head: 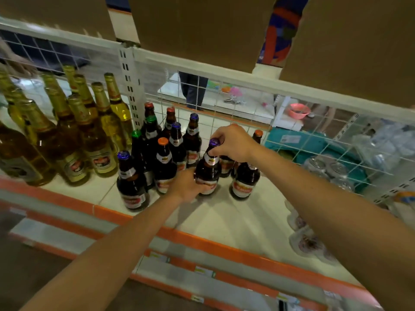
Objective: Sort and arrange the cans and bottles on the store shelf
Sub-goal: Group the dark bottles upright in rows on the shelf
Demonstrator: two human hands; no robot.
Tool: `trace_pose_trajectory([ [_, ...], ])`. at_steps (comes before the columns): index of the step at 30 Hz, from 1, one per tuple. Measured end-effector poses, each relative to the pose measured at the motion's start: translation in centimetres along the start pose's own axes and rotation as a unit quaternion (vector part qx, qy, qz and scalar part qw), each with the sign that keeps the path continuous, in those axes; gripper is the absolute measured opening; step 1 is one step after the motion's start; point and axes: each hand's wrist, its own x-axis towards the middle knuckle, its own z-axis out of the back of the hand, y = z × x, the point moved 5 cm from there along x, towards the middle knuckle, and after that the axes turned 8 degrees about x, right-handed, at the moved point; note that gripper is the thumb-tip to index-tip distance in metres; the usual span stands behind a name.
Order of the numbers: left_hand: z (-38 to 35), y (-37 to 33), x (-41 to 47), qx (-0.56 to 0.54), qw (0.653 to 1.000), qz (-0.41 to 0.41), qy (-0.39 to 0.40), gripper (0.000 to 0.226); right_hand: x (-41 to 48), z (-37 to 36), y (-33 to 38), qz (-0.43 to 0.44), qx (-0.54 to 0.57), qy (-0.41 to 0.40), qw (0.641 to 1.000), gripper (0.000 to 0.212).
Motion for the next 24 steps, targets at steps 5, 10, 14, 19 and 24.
trace_pose_trajectory([
  [5, -2.0, -1.1, 4.0, -0.001, 1.000, -0.007, 0.030, 0.050, 1.3, 1.4, -2.6, -0.038, -0.034, -0.020, 0.998, 0.040],
  [10, -3.6, -1.4, 6.0, 0.024, 0.998, 0.000, 0.060, 0.040, 1.3, 2.2, -4.2, -0.064, -0.078, -0.016, 0.995, 0.039],
  [14, -4.8, -0.7, 6.4, 0.015, 0.998, 0.010, 0.063, 0.051, 1.3, 2.2, -5.3, -0.084, -0.077, -0.004, 0.993, 0.045],
  [19, -5.2, -0.4, 6.3, 0.008, 0.998, 0.016, 0.059, 0.053, 1.1, 1.8, -5.5, -0.086, -0.084, 0.005, 0.993, 0.047],
  [24, -5.5, -0.5, 5.6, -0.019, 0.999, 0.030, 0.040, 0.050, 0.8, 1.6, -5.4, -0.099, -0.090, 0.007, 0.991, 0.047],
])
